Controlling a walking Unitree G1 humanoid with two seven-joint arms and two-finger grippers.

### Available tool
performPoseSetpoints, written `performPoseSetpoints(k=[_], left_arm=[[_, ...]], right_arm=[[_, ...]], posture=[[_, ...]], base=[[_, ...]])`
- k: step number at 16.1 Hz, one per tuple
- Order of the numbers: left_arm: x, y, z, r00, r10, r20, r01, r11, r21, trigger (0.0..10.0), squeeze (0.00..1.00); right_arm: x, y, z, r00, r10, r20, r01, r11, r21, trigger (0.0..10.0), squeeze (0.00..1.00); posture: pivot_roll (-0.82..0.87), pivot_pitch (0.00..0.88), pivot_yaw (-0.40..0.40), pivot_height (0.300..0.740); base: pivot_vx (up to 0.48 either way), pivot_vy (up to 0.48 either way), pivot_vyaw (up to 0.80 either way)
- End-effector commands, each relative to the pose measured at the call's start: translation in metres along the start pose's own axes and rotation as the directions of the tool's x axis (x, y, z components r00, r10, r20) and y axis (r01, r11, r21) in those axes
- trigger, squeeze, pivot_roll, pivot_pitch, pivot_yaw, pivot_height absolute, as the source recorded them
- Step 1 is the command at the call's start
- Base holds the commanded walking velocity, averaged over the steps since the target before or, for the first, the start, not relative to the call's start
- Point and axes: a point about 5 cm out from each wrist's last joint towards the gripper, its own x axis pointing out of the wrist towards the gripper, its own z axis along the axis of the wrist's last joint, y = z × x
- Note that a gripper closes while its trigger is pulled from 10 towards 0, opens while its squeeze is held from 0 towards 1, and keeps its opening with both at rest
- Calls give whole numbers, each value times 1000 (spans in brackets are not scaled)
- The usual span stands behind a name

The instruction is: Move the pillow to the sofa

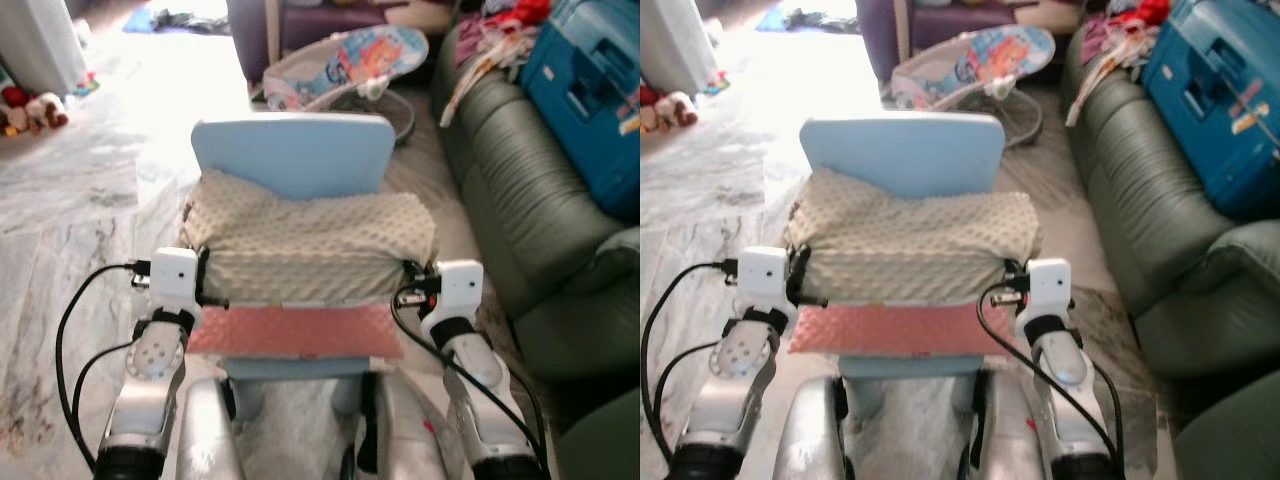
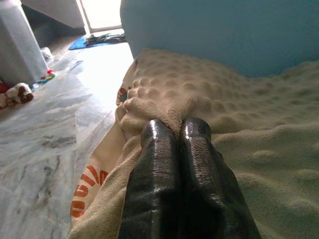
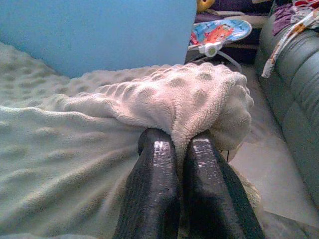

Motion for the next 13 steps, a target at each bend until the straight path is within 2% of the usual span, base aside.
performPoseSetpoints(k=[1, 5, 8, 10, 13], left_arm=[[-1, 0, -2, 999, -37, -18, 38, 999, 17, 10000, 0], [11, 7, -1, 998, -48, -33, 50, 997, 58, 10000, 0], [12, 9, -1, 998, -45, -32, 47, 997, 53, 10000, 0], [11, -2, -8, 996, -61, -59, 61, 998, 11, 10000, 0], [11, -13, -8, 994, -98, -52, 98, 995, -7, 10000, 0]], right_arm=[[0, -6, 8, 999, -12, 32, 12, 1000, -7, 10000, 0], [9, -8, 15, 998, -31, 51, 32, 999, -9, 10000, 0], [10, -10, 17, 998, -36, 59, 37, 999, -12, 10000, 0], [9, -9, 16, 998, -34, 54, 34, 999, -11, 10000, 0], [10, -10, 16, 998, -29, 56, 30, 999, -14, 10000, 0]], posture=[[37, 0, -58, 653], [30, 0, -60, 697], [26, 0, -60, 732], [25, 0, -66, 740], [24, 0, -68, 740]], base=[[0, 0, 0], [0, 0, 0], [0, 0, 0], [0, 0, 0], [0, 0, 0]])
